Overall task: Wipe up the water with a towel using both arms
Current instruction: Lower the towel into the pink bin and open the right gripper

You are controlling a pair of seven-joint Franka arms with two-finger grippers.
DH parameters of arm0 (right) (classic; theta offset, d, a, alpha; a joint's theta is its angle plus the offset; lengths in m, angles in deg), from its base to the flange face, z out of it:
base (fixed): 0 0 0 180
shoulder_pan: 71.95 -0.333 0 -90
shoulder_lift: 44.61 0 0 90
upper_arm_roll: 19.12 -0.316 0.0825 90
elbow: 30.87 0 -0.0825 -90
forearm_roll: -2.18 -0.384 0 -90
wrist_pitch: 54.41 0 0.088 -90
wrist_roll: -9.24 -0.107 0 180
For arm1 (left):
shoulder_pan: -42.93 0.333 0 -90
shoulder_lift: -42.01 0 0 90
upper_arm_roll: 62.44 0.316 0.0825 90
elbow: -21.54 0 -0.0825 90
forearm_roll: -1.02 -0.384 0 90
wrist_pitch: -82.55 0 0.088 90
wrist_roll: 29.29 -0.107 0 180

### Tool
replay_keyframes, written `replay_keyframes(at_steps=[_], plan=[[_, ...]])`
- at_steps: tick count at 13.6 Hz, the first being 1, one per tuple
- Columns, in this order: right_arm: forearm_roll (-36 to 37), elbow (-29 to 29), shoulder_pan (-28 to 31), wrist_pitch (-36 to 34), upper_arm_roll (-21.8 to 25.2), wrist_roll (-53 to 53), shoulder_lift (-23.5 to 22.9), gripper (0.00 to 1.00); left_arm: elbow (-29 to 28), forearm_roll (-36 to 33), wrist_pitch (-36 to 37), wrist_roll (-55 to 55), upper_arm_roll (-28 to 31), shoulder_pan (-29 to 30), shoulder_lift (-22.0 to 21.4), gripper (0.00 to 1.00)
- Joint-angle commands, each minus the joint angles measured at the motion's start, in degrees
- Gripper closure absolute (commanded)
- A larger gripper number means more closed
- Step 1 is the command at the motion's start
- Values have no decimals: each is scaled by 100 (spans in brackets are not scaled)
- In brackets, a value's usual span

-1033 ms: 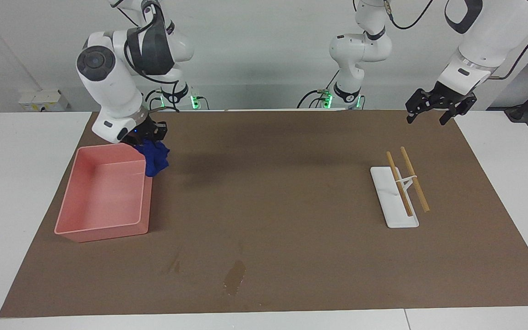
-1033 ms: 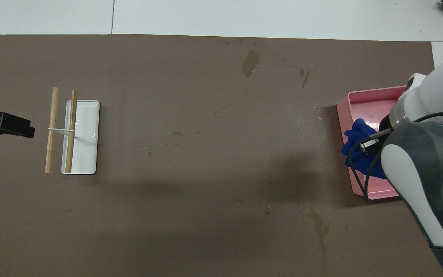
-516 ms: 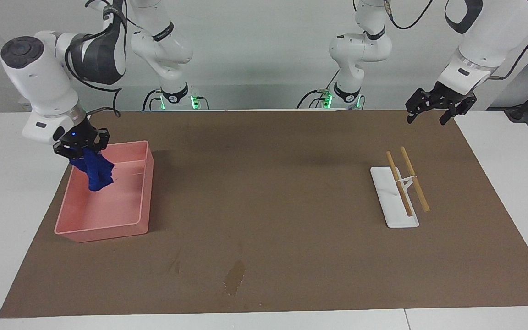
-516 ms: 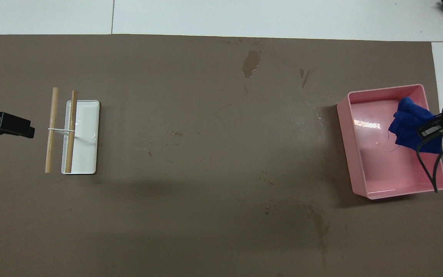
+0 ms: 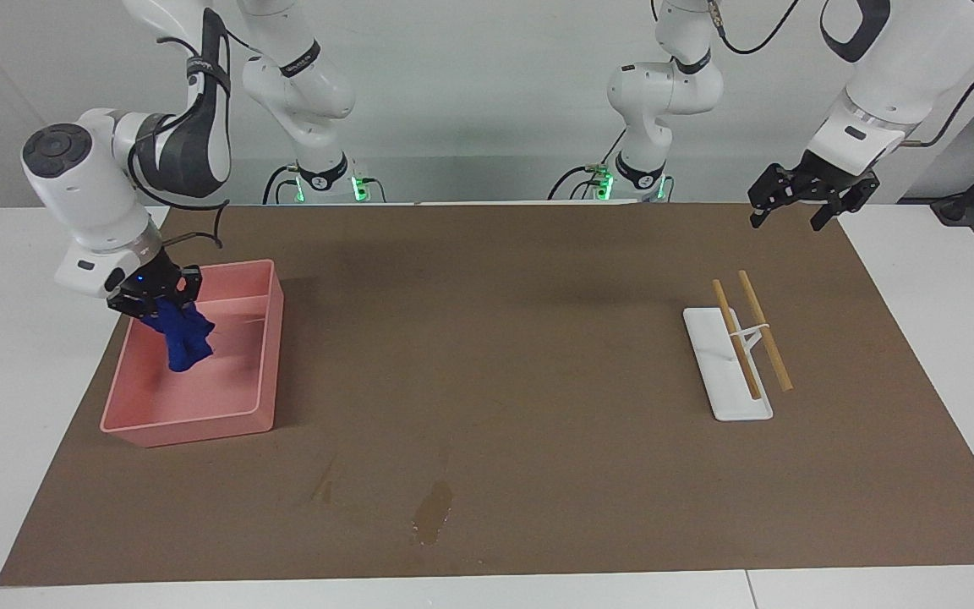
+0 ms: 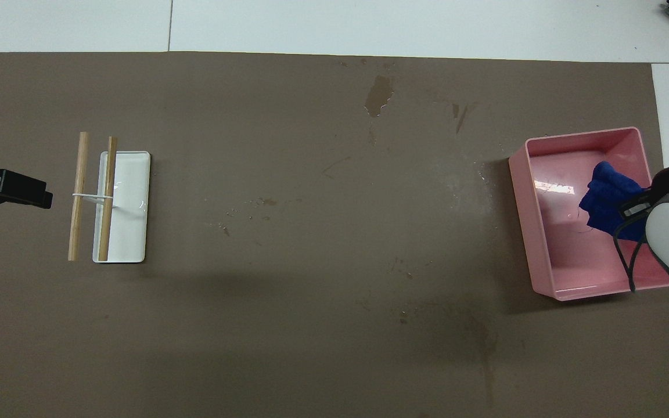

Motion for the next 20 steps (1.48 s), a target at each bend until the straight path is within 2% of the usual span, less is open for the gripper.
replay_keyframes(at_steps=[1, 4, 6, 9, 12, 17, 20], plan=[[14, 14, 69, 14, -88, 86, 64, 0, -18, -58, 73, 41, 54, -61, -18, 0], [-21, -117, -1, -30, -114, 59, 125, 0, -18, -58, 73, 41, 54, -70, -18, 0], [-56, -458, -19, -247, -227, 51, 152, 0, -18, -58, 64, 41, 54, -70, -18, 0], [-215, -1416, -158, -1205, -631, -465, 126, 0, -18, -58, 64, 41, 54, -61, -18, 0], [-459, -1988, -528, -2363, -677, -1450, 266, 0, -18, -58, 64, 41, 54, -61, -18, 0], [-672, -1903, -898, -3289, -694, -2188, 969, 0, -18, -58, 73, 41, 54, -61, -18, 0], [-883, -1858, -1143, -3002, -642, -2550, 978, 0, -18, -58, 73, 41, 54, -61, -18, 0]])
